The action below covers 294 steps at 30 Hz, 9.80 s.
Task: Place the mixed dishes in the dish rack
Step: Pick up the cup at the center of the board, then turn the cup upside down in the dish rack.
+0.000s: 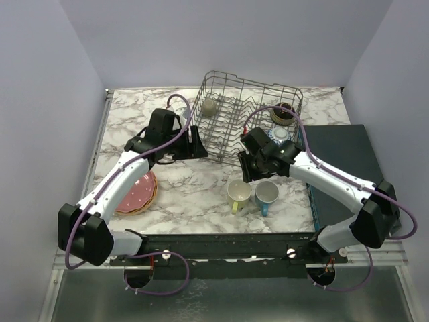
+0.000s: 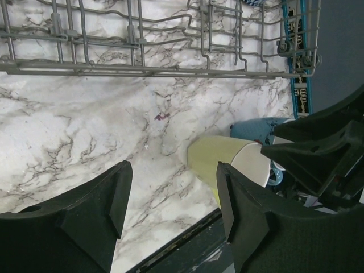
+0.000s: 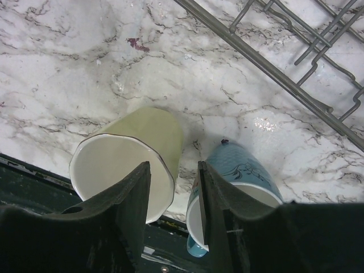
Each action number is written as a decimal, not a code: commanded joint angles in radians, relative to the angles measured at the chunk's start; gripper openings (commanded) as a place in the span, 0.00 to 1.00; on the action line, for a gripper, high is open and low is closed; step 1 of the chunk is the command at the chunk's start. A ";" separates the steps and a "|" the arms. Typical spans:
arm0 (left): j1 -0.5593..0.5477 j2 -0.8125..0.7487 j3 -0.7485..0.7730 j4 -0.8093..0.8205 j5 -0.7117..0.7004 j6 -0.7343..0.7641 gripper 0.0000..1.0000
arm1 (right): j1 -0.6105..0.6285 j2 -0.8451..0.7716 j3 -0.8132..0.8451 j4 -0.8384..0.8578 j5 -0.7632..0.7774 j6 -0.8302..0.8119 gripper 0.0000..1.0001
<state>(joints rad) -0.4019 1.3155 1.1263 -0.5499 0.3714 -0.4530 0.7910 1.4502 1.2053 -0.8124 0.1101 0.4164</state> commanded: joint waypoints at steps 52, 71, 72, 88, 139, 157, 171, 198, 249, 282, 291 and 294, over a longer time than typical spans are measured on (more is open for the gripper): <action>-0.007 -0.101 -0.156 0.031 0.082 -0.023 0.72 | 0.071 0.132 0.035 -0.015 0.007 0.022 0.01; -0.001 -0.151 -0.148 0.049 0.116 -0.005 0.99 | 0.069 0.034 0.059 0.036 -0.035 0.028 0.01; 0.001 -0.154 -0.147 0.049 0.121 -0.006 0.99 | 0.068 0.026 0.063 0.037 -0.036 0.028 0.01; 0.048 -0.197 -0.142 0.109 0.307 -0.067 0.99 | -0.059 -0.161 0.046 0.138 -0.207 0.046 0.01; 0.155 -0.312 -0.300 0.923 0.774 -0.933 0.99 | -0.202 -0.403 -0.131 0.938 -0.747 0.199 0.01; 0.156 -0.317 -0.319 1.056 0.771 -1.060 0.99 | -0.201 -0.290 -0.182 1.223 -0.834 0.319 0.00; 0.154 -0.309 -0.340 1.127 0.753 -1.109 0.99 | -0.191 -0.233 -0.206 1.344 -0.822 0.337 0.00; 0.153 -0.280 -0.350 1.241 0.713 -1.192 0.98 | -0.162 -0.189 -0.210 1.378 -0.795 0.319 0.01; 0.142 -0.209 -0.334 1.282 0.687 -1.166 0.24 | -0.154 -0.500 -0.200 0.856 -0.511 0.046 0.52; 0.143 0.036 0.183 0.232 0.457 -0.343 0.00 | -0.155 -0.632 -0.144 0.319 -0.052 -0.079 0.53; 0.142 0.153 0.392 -0.034 0.224 -0.138 0.00 | -0.155 -0.611 -0.113 0.227 0.007 -0.076 0.55; 0.139 0.193 0.443 -0.074 0.158 -0.108 0.00 | -0.154 -0.610 -0.111 0.216 0.011 -0.081 0.55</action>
<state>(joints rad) -0.2573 1.4723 1.4689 -0.5449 0.6609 -0.6621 0.6315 0.8379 1.0622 -0.5362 0.0734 0.3477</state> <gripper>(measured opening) 0.823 0.549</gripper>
